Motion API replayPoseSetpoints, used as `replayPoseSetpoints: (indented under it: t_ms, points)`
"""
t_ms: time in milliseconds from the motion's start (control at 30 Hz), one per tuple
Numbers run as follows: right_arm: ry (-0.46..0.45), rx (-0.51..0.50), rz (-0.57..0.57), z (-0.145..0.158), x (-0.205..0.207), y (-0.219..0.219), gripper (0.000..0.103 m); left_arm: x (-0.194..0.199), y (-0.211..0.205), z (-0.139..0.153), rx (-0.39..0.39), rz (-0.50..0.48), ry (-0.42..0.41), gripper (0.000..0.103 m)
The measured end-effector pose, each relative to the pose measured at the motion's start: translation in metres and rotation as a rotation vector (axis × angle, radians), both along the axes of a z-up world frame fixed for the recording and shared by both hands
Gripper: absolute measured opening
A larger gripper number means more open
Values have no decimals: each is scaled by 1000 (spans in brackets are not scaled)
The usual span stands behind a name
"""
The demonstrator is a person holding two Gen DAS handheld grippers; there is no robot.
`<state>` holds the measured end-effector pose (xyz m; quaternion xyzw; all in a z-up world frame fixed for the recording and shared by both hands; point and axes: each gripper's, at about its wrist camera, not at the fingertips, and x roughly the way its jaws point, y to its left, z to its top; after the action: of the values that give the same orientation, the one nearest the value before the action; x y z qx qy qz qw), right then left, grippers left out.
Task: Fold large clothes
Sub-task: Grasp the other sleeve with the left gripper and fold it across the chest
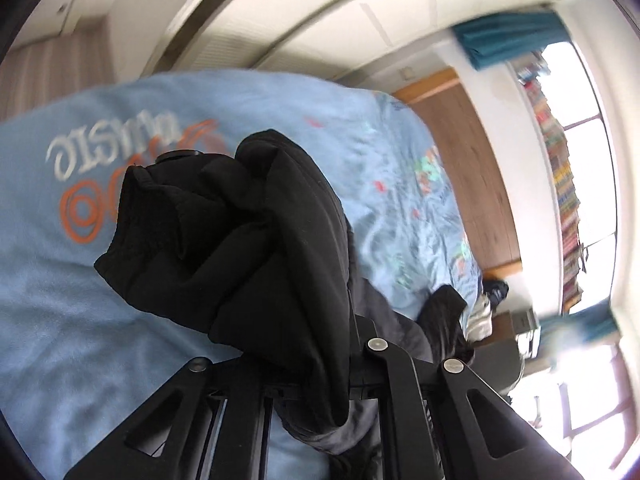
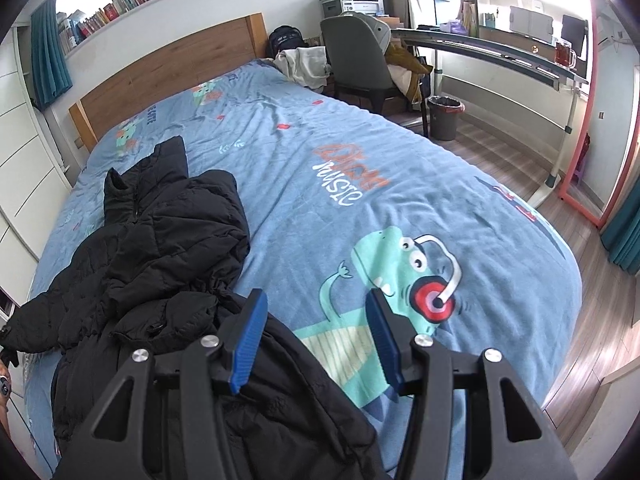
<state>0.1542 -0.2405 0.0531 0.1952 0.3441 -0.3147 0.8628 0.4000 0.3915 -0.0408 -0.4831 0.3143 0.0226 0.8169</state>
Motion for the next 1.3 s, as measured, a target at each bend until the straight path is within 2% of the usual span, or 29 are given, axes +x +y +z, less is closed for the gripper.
replayPoseSetpoints:
  t_ms: [200,333,533,833,1067,1133,1300]
  points:
    - [-32,9,-19,6,-27,-9,50,4,-56,60,138,-120,-68,10]
    - [-35,-9,-13,9,-41,-10,50,8,-116,94,218,-234,-110,10]
    - [-51,-15,-1,11,-61,-15,50,13,-205,116,304,-394,-140,10]
    - [-62,-15,-7,7,-89,-31,50,11,-317,101,376,-567,-106,10]
    - [-57,8,-13,-6,-99,-45,50,11,-392,57,521,-688,14,10]
    - [-52,16,-13,-10,-99,-48,50,10,-407,39,526,-711,56,14]
    - [-35,31,0,-20,-93,-48,50,21,-449,21,547,-746,116,28]
